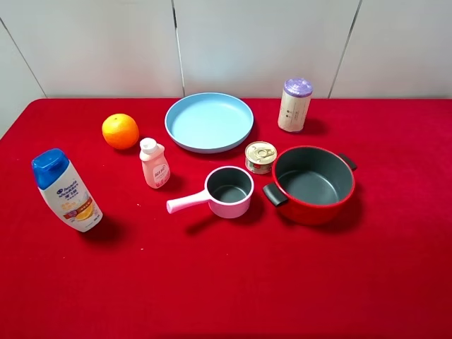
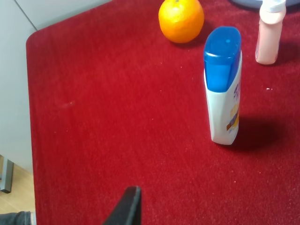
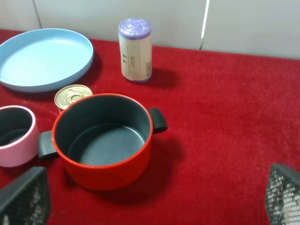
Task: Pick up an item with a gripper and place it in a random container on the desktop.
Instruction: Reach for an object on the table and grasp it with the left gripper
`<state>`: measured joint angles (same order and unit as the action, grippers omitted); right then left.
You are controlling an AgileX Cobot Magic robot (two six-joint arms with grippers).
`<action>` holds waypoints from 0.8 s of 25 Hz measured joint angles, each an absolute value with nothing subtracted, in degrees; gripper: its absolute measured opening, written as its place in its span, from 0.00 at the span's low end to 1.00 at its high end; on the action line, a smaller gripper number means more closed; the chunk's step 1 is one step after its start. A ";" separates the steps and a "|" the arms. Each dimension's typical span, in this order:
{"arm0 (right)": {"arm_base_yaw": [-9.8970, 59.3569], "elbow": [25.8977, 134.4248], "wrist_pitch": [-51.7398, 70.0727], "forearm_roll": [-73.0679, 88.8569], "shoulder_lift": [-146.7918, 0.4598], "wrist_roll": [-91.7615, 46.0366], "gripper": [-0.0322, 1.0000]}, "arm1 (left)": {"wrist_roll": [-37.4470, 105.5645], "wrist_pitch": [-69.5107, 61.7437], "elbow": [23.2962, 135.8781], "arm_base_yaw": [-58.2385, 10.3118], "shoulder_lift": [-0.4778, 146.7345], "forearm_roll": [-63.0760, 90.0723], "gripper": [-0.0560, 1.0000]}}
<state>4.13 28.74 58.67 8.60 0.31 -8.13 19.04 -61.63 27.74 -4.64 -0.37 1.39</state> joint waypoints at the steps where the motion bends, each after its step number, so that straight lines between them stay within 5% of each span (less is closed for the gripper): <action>1: 4.13 28.74 58.67 8.60 0.31 -8.13 0.70 | 19.04 -61.63 27.74 -4.64 -0.37 1.39 0.98; 20: 4.13 28.74 58.67 8.61 0.31 -8.13 0.70 | 17.71 -60.81 28.07 -4.64 13.06 2.73 0.98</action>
<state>4.13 28.74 58.67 8.61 0.31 -8.13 17.71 -60.81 28.07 -4.64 13.06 2.73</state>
